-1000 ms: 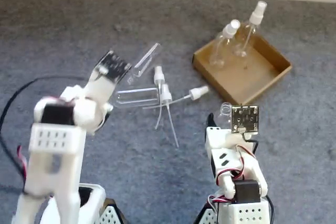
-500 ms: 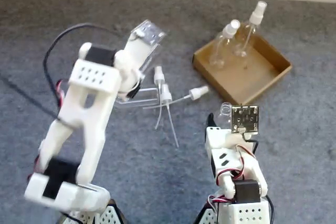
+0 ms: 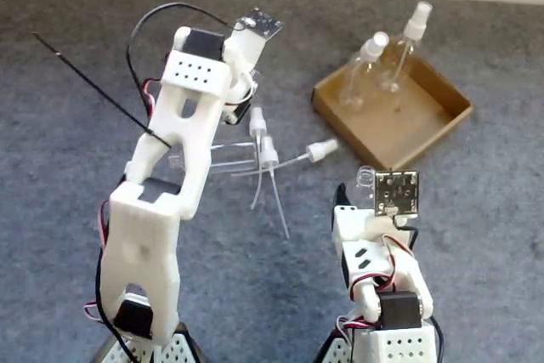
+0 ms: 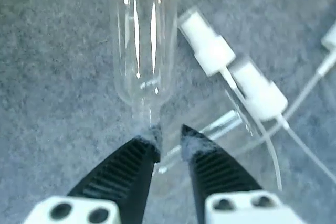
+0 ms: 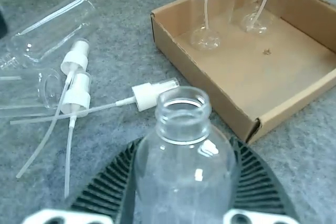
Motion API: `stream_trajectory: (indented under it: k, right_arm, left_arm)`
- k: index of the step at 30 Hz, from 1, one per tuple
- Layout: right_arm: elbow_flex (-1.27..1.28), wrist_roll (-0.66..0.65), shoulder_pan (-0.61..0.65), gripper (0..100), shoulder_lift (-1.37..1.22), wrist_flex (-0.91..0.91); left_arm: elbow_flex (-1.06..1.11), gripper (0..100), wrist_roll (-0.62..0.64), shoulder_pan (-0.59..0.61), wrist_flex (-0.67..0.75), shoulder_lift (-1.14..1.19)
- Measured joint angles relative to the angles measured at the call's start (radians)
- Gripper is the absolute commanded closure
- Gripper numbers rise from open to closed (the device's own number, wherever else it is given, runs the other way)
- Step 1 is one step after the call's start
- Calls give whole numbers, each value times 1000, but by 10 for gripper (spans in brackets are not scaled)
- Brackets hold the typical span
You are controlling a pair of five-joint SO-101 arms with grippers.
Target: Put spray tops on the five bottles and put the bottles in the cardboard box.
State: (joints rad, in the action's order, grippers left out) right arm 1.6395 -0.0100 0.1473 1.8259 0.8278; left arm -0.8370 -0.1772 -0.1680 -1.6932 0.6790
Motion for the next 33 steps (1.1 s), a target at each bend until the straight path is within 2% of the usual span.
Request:
stream_trajectory:
  k: [2,7,21,33]
  right_arm:
    - [25,0,0,828,-2,0]
    - [29,0,0,828,-2,0]
    - [29,0,0,828,-2,0]
    - [29,0,0,828,-2,0]
  left_arm:
    - [-83,790,40,0,-2,81]
    - [-269,790,120,0,-2,255]
    - [-733,790,132,-14,-2,600]
    - [-775,790,130,-75,-2,686]
